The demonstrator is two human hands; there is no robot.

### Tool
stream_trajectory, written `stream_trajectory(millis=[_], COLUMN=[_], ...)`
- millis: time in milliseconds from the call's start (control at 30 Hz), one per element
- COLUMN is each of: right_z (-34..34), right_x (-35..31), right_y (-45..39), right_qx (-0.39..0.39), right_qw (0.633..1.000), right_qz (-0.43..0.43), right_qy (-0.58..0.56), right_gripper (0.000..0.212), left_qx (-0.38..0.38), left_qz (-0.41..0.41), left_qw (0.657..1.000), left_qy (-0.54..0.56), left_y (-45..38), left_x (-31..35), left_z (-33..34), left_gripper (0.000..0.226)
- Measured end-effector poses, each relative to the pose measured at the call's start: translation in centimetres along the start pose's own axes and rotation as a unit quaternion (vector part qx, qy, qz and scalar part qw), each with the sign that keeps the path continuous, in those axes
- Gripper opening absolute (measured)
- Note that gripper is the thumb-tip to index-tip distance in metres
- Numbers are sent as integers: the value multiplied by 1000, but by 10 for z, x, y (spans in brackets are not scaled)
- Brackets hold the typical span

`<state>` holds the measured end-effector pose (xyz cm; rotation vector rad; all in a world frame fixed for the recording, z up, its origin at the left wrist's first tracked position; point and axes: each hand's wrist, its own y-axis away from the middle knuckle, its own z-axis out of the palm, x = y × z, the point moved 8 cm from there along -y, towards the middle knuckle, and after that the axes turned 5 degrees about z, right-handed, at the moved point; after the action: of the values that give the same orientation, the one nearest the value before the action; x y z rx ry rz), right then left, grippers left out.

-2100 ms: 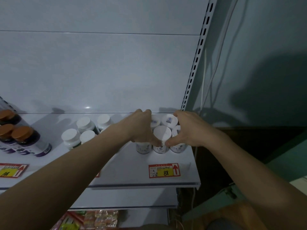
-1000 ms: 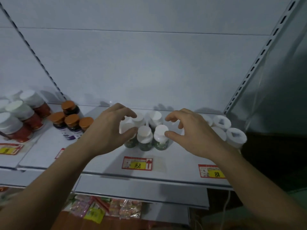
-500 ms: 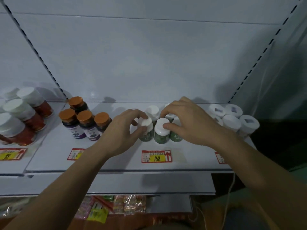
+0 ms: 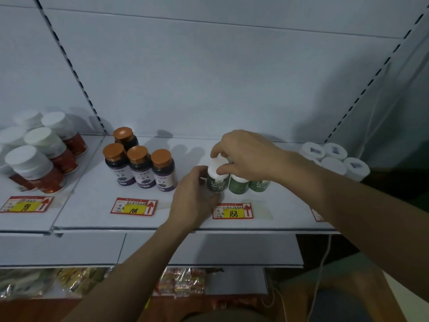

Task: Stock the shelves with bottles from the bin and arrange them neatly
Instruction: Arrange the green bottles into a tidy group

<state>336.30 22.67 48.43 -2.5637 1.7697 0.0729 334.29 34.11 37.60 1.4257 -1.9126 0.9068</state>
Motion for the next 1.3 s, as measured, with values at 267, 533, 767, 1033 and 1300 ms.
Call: stream_trajectory(millis=[267,533,767,1033,1300], right_z=[-24,1,0,8,-16], right_x=[22,40,38,39,62], right_y=[15,26,23,27,43], right_qx=[41,-53,-20,-29,26], right_qw=[997,998,997,998,998], right_qz=[6,-15,-6,-12,8], right_qy=[-65,-9,74,52,-55], right_gripper=[36,39,45,43,43], left_qx=[30,15,21,13,16], left_qz=[34,38,26,33,42], left_qw=[998,998,999,999,998], left_qy=[-36,-51,-37,-37,-52], left_y=[1,3,5,5,4], left_x=[2,2,1,2,1], left_z=[-2,-1,-2,-1,0], left_gripper=[55,58,56,56,57])
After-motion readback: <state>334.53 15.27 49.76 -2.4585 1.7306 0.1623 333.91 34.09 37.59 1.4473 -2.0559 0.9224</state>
